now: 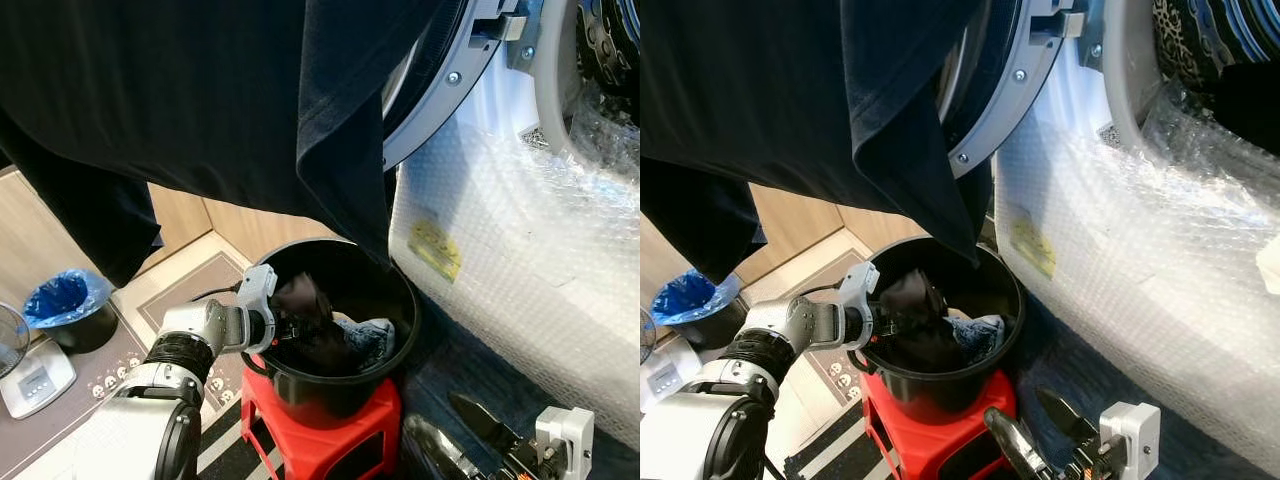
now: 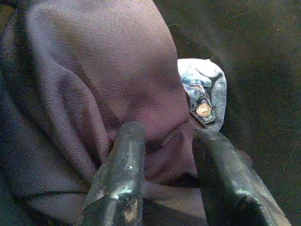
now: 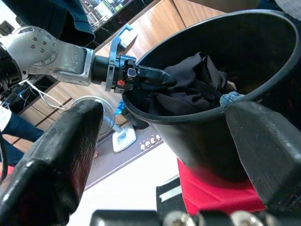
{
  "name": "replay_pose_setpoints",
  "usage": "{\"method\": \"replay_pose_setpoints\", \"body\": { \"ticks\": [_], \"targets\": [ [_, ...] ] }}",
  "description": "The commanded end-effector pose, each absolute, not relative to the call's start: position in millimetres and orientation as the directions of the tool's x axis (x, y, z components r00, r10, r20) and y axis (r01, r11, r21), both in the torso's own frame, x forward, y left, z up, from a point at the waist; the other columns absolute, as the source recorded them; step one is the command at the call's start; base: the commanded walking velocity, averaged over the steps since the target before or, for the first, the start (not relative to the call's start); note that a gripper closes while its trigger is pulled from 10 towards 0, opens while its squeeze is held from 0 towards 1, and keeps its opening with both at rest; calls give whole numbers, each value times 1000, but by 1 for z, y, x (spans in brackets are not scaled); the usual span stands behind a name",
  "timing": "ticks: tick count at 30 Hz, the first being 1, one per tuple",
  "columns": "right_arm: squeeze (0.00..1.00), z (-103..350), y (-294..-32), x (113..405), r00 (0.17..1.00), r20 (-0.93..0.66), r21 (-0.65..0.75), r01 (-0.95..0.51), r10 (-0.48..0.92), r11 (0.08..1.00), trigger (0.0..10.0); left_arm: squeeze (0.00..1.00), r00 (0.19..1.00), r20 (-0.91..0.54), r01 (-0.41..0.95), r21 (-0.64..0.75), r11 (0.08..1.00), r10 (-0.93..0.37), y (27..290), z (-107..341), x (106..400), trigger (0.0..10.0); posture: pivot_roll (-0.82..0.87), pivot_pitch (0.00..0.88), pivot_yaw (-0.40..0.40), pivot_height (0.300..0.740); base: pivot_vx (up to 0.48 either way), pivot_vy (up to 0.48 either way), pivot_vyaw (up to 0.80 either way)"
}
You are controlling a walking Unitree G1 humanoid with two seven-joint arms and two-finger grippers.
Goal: Clothes washing
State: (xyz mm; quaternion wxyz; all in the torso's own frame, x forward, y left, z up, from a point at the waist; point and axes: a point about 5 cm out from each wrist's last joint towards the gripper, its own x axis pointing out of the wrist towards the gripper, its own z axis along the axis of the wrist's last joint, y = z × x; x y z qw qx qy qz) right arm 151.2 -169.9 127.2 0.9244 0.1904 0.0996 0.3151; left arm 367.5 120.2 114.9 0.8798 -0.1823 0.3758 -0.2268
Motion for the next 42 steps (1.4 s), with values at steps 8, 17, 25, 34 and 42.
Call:
{"method": "replay_pose_setpoints", "body": {
  "ticks": [8, 17, 25, 34, 42],
  "targets": [
    [0, 127, -169, 155, 787, -54, 412, -543, 615, 732, 10000, 0, 601, -600, 310, -434, 846, -528, 124, 100, 361, 0, -188, 182, 37, 740, 0, 0, 0],
    [0, 125, -166, 162, 789, -37, 408, -548, 613, 730, 10000, 0, 708, -462, 416, -340, 844, -535, 129, 134, 377, 0, -174, 162, 39, 740, 0, 0, 0],
    [0, 124, -164, 167, 785, -24, 406, -559, 619, 723, 10000, 0, 714, -385, 501, -302, 811, -585, 127, 147, 377, 0, -164, 135, 43, 740, 0, 0, 0],
    [0, 123, -164, 171, 785, -16, 394, -564, 619, 725, 10000, 1000, 687, -480, 388, -393, 834, -546, 131, 128, 371, 10000, -168, 121, 44, 740, 0, 0, 0],
    [0, 123, -164, 170, 786, -17, 392, -563, 618, 728, 10000, 1000, 632, -535, 343, -456, 821, -561, 133, 118, 366, 10000, -170, 124, 43, 740, 0, 0, 0]
  ]
}}
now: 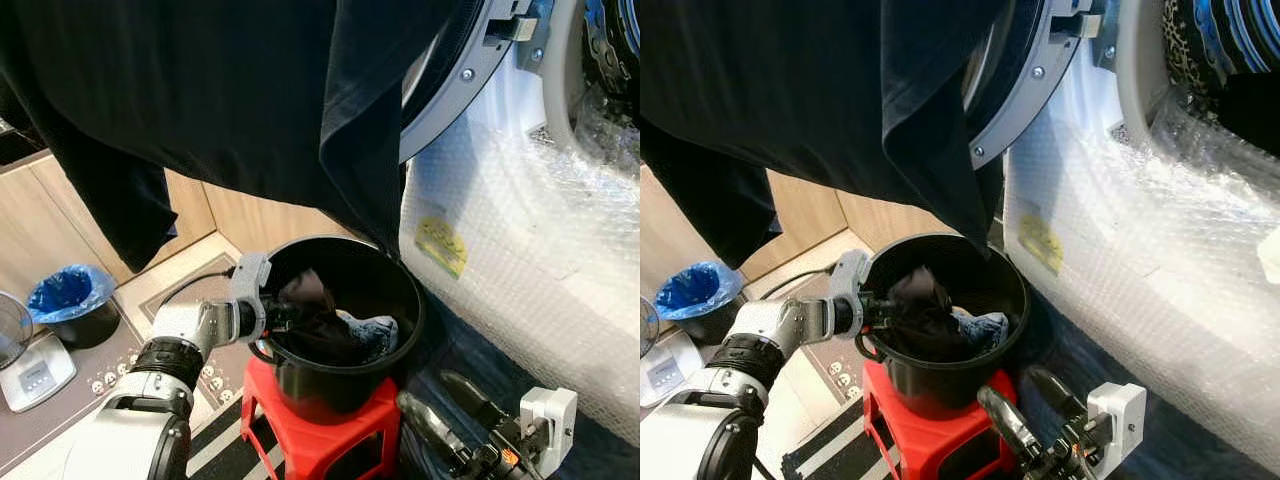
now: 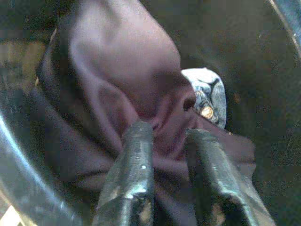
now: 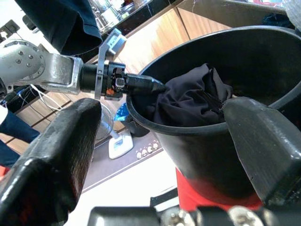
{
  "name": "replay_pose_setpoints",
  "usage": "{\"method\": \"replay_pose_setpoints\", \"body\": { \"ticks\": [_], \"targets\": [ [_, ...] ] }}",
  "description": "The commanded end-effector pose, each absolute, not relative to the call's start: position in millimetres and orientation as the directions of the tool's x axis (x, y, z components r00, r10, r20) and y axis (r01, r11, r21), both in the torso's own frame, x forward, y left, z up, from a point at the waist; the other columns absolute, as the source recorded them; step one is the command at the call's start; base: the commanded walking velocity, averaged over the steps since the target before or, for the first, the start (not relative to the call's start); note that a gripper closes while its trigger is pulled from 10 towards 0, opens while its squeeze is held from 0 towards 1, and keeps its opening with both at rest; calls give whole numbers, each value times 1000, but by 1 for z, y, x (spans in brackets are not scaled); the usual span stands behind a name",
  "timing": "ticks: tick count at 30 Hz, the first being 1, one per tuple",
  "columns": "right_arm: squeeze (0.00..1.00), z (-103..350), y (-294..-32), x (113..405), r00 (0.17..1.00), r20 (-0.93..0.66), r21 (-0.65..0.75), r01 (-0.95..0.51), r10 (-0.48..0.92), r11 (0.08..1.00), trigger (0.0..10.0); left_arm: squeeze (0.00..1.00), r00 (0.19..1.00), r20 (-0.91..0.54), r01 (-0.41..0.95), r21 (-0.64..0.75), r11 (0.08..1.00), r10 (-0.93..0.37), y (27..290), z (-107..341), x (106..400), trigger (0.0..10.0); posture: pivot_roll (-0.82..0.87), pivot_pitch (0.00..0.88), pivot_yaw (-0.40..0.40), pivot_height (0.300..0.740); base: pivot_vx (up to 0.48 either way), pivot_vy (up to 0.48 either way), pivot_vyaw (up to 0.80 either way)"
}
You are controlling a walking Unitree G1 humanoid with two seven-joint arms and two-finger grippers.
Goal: Clothes washing
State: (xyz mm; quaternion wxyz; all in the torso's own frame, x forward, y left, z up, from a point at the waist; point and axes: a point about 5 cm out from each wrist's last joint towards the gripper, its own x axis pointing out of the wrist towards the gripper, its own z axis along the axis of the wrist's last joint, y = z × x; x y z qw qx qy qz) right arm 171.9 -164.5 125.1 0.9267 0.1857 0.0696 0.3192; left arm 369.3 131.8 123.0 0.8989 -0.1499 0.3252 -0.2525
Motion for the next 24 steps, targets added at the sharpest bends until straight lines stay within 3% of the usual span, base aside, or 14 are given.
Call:
{"method": "replay_pose_setpoints", "body": {
  "ticks": [1, 11, 19, 24],
  "targets": [
    [0, 123, -164, 170, 786, -17, 392, -563, 618, 728, 10000, 1000, 632, -535, 343, -456, 821, -561, 133, 118, 366, 10000, -170, 124, 43, 740, 0, 0, 0],
    [0, 124, -166, 167, 791, -26, 390, -555, 611, 735, 10000, 1000, 600, -576, 325, -460, 827, -556, 132, 112, 365, 10000, -180, 144, 37, 740, 0, 0, 0],
    [0, 125, -169, 165, 793, -32, 384, -553, 609, 740, 10000, 1000, 620, -589, 319, -414, 853, -518, 146, 110, 368, 10000, -190, 157, 31, 740, 0, 0, 0],
    [0, 126, -170, 163, 794, -39, 383, -549, 607, 743, 10000, 1000, 582, -599, 364, -412, 835, -549, 143, 107, 366, 10000, -195, 170, 29, 740, 0, 0, 0]
  ]
}}
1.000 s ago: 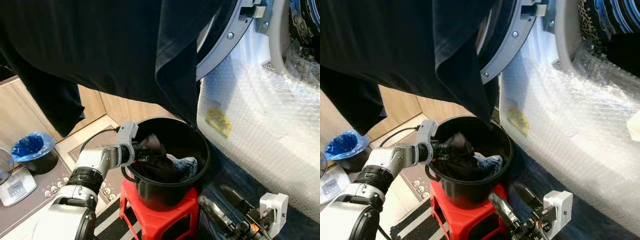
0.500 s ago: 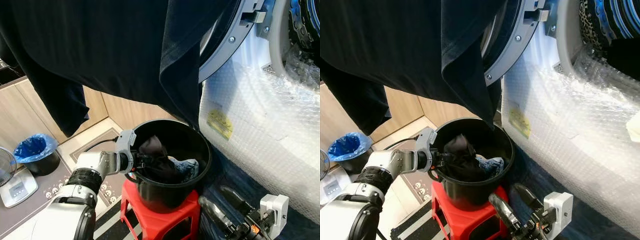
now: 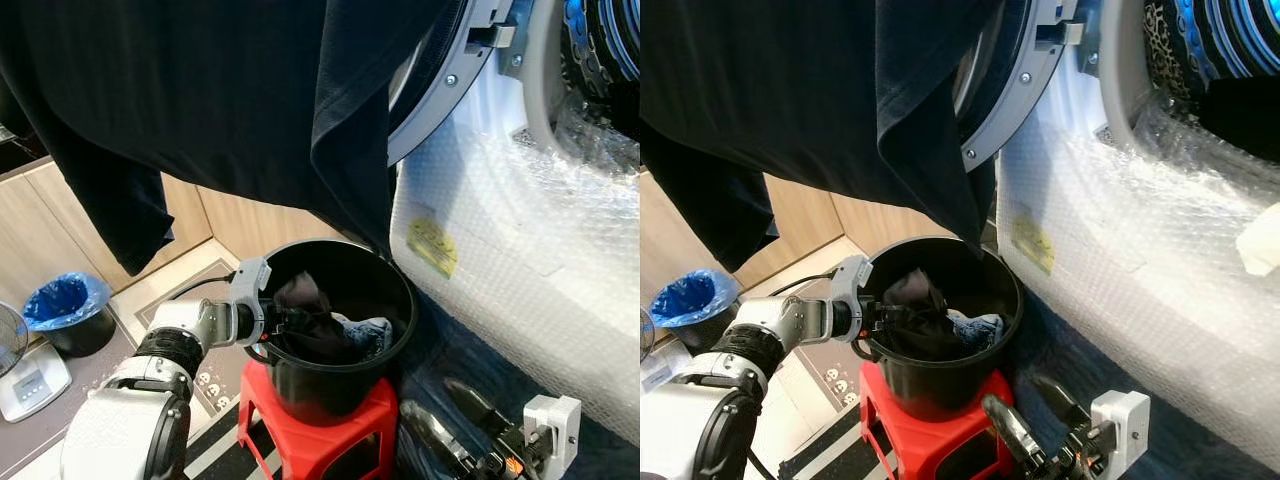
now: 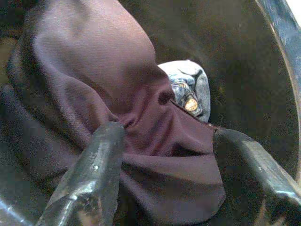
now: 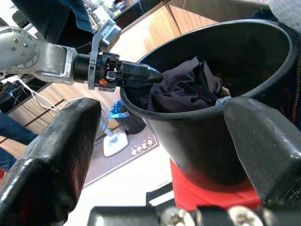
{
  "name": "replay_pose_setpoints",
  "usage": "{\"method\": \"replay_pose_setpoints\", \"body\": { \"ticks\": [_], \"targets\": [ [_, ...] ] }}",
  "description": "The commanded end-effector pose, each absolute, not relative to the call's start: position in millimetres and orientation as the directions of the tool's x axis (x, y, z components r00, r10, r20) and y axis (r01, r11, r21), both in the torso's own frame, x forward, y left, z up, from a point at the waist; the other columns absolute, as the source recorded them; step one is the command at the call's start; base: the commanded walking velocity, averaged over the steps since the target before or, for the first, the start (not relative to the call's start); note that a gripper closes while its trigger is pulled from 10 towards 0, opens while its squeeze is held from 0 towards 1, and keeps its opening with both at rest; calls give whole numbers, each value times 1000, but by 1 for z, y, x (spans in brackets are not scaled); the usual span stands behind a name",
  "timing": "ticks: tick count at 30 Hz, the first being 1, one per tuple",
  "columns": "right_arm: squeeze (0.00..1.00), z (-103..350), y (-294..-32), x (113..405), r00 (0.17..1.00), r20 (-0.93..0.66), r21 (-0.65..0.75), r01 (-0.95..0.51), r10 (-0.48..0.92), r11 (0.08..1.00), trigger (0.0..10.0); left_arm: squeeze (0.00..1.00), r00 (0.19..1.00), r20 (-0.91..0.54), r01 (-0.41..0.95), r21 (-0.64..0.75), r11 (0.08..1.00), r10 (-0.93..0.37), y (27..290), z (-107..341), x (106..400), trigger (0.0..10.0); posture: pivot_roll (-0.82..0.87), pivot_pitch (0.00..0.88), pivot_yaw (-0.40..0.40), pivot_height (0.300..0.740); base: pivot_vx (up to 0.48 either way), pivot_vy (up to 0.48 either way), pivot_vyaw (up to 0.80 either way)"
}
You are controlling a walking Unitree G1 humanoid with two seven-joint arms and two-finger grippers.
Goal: Clothes washing
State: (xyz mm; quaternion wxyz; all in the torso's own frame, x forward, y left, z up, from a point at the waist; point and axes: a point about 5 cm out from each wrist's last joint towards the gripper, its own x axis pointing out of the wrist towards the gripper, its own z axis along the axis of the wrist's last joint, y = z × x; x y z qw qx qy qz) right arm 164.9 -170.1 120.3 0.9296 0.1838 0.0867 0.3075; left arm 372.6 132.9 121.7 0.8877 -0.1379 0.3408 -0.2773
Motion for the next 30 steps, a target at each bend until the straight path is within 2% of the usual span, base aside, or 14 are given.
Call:
{"method": "replay_pose_setpoints", "body": {
  "ticks": [1, 6, 7, 8, 9, 20, 30],
  "targets": [
    [0, 127, -170, 162, 797, -41, 381, -545, 602, 747, 10000, 1000, 570, -604, 389, -400, 830, -557, 141, 105, 365, 10000, -201, 178, 29, 740, 0, 0, 0],
    [0, 127, -171, 158, 802, -49, 384, -535, 596, 752, 10000, 1000, 543, -625, 438, -360, 824, -561, 137, 102, 363, 10000, -209, 190, 28, 740, 0, 0, 0],
    [0, 127, -171, 157, 802, -50, 385, -535, 596, 752, 10000, 863, 546, -631, 438, -345, 830, -551, 138, 100, 363, 10000, -214, 197, 27, 740, 0, 0, 0],
    [0, 128, -171, 156, 802, -51, 385, -534, 596, 752, 10000, 863, 549, -635, 438, -334, 834, -543, 138, 100, 363, 10000, -214, 197, 27, 740, 0, 0, 0],
    [0, 128, -171, 155, 802, -52, 385, -533, 595, 753, 10000, 0, 550, -640, 437, -326, 838, -536, 139, 98, 363, 10000, -217, 204, 27, 740, 0, 0, 0],
    [0, 131, -173, 143, 809, -80, 396, -510, 582, 763, 10000, 0, 529, -704, 405, -282, 870, -474, 147, 72, 350, 10000, -235, 256, 24, 740, 0, 0, 0],
    [0, 132, -172, 142, 811, -86, 400, -504, 578, 766, 10000, 0, 534, -729, 389, -239, 890, -429, 150, 61, 345, 10000, -237, 266, 23, 740, 0, 0, 0]
  ]
}}
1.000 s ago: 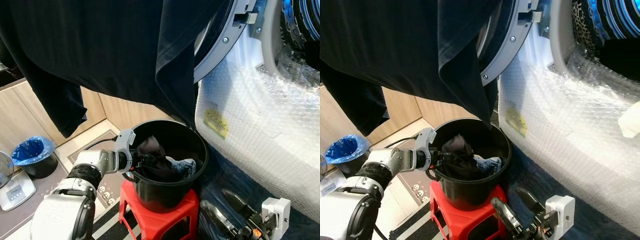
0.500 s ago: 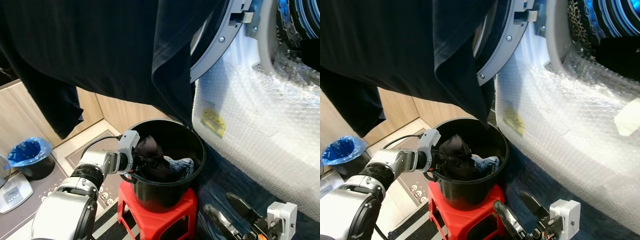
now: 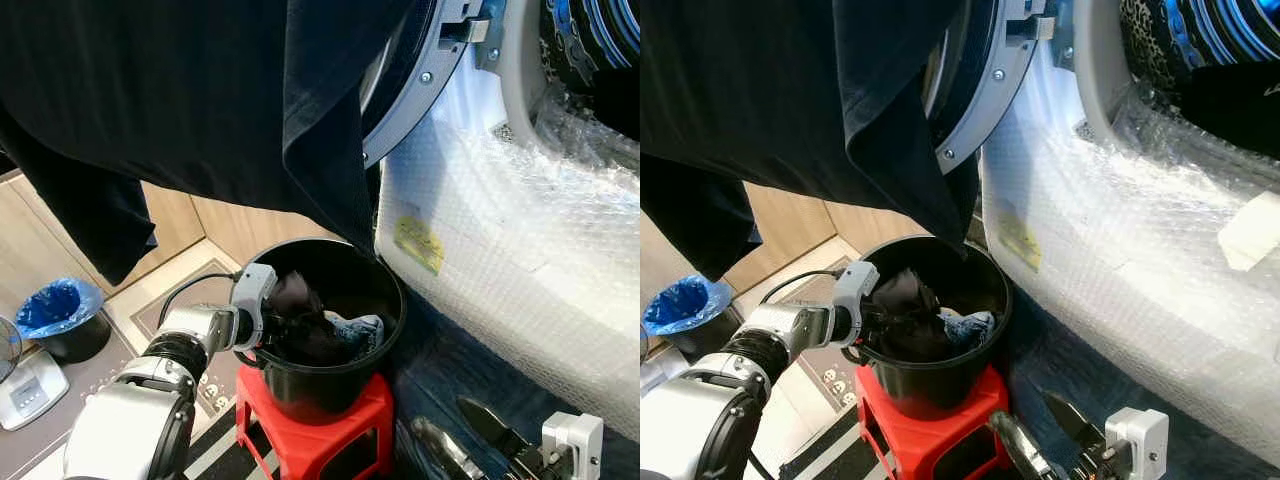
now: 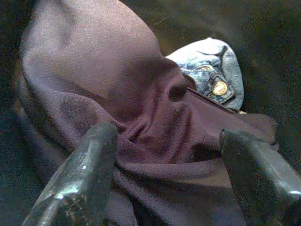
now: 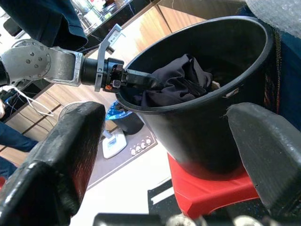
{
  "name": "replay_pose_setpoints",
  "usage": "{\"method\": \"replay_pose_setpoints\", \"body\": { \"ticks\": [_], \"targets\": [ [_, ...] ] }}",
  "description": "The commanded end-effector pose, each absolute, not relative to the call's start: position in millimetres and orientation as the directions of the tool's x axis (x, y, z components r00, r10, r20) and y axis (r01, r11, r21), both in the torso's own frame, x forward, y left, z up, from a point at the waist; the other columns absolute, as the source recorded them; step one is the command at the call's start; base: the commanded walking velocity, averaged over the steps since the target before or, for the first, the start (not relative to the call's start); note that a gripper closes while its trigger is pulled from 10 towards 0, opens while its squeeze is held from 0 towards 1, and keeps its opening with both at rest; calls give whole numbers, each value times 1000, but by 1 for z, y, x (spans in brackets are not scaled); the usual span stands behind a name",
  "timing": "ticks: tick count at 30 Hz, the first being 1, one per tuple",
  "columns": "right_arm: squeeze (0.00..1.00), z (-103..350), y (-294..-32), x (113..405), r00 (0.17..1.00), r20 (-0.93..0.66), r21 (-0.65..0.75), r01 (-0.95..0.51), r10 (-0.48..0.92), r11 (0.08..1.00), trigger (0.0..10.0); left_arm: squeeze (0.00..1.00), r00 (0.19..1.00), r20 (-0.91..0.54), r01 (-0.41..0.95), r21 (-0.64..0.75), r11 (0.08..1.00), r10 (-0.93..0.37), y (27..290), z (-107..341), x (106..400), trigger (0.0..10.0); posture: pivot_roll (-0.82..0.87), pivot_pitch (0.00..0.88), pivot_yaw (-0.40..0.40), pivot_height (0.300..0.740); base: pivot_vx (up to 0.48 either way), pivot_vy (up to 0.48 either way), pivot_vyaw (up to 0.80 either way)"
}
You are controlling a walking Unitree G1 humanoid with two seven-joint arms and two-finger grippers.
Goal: Clothes washing
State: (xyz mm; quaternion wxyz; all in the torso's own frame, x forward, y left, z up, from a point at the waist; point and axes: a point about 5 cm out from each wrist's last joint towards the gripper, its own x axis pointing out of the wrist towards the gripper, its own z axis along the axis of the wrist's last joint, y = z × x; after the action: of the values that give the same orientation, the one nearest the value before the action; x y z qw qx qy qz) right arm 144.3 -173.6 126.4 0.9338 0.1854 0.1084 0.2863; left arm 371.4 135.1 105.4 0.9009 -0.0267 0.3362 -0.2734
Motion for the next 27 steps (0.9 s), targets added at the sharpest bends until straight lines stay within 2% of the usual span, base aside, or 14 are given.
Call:
{"method": "replay_pose_setpoints", "body": {
  "ticks": [1, 3, 4, 5, 6, 27],
  "targets": [
    [0, 132, -172, 142, 812, -87, 400, -502, 577, 767, 10000, 0, 538, -724, 381, -247, 891, -431, 150, 61, 345, 10000, -237, 266, 23, 740, 0, 0, 0],
    [0, 132, -172, 143, 813, -87, 399, -501, 576, 768, 10000, 0, 549, -711, 368, -267, 891, -440, 149, 63, 346, 10000, -239, 266, 25, 740, 0, 0, 0],
    [0, 132, -172, 143, 814, -86, 399, -500, 574, 769, 10000, 0, 554, -703, 360, -280, 890, -445, 149, 64, 347, 3961, -238, 264, 26, 740, 0, 0, 0],
    [0, 132, -172, 143, 814, -86, 399, -500, 574, 769, 10000, 0, 557, -699, 356, -287, 889, -448, 149, 65, 348, 2902, -238, 264, 26, 740, 0, 0, 0],
    [0, 132, -172, 143, 814, -86, 399, -500, 574, 769, 10000, 0, 560, -696, 355, -289, 889, -450, 149, 65, 348, 0, -238, 264, 26, 740, 0, 0, 0],
    [0, 128, -167, 151, 811, -66, 401, -512, 582, 759, 10000, 0, 595, -657, 330, -324, 887, -462, 156, 71, 352, 0, -221, 192, 37, 740, 0, 0, 0]
  ]
}}
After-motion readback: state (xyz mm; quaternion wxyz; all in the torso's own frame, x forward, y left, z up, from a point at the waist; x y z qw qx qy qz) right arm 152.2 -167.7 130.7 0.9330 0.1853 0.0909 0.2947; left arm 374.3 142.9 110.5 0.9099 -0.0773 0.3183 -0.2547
